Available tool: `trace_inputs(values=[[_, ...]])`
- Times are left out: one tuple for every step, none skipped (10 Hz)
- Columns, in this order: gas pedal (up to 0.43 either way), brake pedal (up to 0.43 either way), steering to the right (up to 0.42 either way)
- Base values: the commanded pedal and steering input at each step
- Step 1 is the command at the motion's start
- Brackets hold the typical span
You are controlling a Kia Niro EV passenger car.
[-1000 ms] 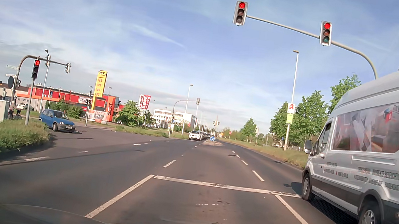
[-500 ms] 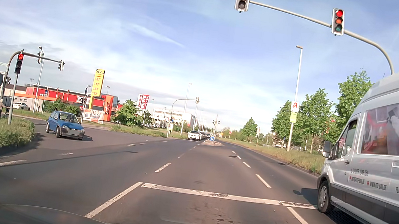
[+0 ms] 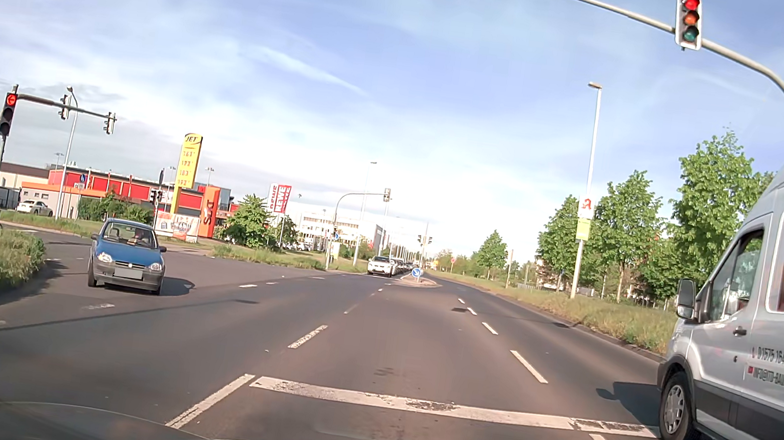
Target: Follow the waypoints while adhering to traffic rules and regulations
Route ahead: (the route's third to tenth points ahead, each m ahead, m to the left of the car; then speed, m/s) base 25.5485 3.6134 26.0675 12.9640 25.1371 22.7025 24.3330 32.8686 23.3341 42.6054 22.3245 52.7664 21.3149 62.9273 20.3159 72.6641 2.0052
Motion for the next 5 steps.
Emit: trace_inputs(values=[[0.000, 0.183, -0.003], [0.000, 0.183, -0.003], [0.000, 0.183, -0.004], [0.000, 0.183, -0.004], [0.000, 0.177, -0.004]])
